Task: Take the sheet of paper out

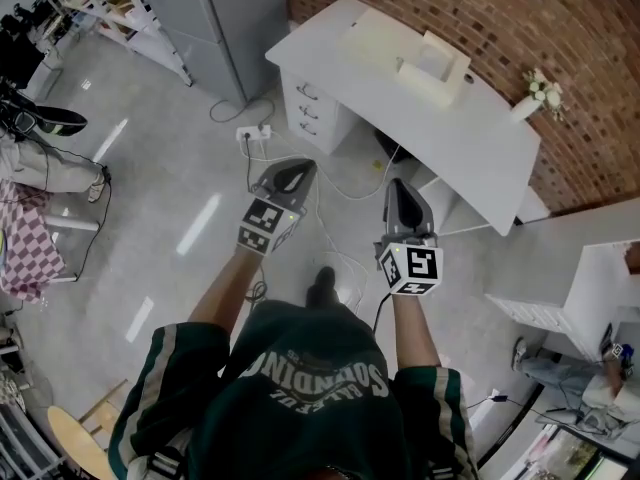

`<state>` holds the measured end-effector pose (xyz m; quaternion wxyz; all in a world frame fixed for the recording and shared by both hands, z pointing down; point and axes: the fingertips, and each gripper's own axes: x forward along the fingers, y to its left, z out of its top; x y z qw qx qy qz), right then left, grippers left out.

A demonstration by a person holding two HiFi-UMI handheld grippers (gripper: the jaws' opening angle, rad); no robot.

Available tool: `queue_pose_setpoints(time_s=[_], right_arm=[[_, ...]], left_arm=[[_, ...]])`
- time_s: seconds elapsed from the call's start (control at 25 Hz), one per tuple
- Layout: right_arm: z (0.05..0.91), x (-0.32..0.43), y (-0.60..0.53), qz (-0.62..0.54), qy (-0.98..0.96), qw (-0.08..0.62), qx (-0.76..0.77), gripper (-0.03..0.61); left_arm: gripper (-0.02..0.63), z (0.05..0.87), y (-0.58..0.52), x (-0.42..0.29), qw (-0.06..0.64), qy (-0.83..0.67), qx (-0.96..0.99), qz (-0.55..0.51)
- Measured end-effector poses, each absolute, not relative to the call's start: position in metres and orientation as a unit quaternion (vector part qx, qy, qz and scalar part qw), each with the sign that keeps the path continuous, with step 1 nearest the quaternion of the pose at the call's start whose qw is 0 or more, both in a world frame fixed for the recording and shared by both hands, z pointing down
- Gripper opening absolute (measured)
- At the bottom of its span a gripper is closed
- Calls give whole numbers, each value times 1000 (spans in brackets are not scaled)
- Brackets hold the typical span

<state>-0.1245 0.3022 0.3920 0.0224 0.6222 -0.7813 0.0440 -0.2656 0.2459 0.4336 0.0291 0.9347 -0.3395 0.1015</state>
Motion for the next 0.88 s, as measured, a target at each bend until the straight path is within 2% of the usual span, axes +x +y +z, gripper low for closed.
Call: queue_pose_setpoints(time_s=[0.88], right_arm=[[408,-66,202,65,-796,14,601,0]], left_arm=[[11,433,149,-203,32,-369,924,95]])
